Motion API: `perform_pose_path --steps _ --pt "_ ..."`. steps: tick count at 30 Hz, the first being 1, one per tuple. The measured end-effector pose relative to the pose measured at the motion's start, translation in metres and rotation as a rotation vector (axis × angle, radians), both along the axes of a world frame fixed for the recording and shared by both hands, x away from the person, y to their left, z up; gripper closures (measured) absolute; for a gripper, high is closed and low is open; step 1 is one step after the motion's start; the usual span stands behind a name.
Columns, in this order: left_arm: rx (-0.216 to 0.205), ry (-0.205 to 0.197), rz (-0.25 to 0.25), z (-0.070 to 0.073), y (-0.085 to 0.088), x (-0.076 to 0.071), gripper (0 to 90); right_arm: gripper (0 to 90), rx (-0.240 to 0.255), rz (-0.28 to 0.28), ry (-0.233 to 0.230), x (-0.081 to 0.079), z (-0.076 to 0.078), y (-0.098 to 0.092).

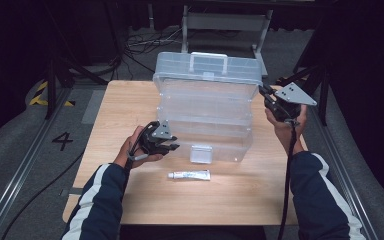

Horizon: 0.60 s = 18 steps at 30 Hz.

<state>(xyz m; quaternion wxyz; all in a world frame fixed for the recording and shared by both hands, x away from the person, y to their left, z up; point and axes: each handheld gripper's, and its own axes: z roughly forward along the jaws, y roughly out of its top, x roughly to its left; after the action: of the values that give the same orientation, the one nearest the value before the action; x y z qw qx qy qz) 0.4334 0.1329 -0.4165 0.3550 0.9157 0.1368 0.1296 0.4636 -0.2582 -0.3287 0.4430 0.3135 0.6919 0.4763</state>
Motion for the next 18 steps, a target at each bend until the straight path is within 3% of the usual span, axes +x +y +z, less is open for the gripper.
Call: perform_pose_path --steps 8,10,18 --pt "-0.005 -0.002 0.002 0.0 0.007 -0.014 69.5 84.0 0.013 0.019 0.01 -0.007 0.001 0.002" --pt "-0.026 0.004 0.01 -0.001 0.01 -0.018 69.0 84.1 0.007 0.019 0.005 -0.009 0.002 0.004" --pt "-0.025 -0.004 0.011 -0.002 0.01 -0.02 68.8 84.2 0.024 0.022 0.017 -0.003 0.004 0.004"
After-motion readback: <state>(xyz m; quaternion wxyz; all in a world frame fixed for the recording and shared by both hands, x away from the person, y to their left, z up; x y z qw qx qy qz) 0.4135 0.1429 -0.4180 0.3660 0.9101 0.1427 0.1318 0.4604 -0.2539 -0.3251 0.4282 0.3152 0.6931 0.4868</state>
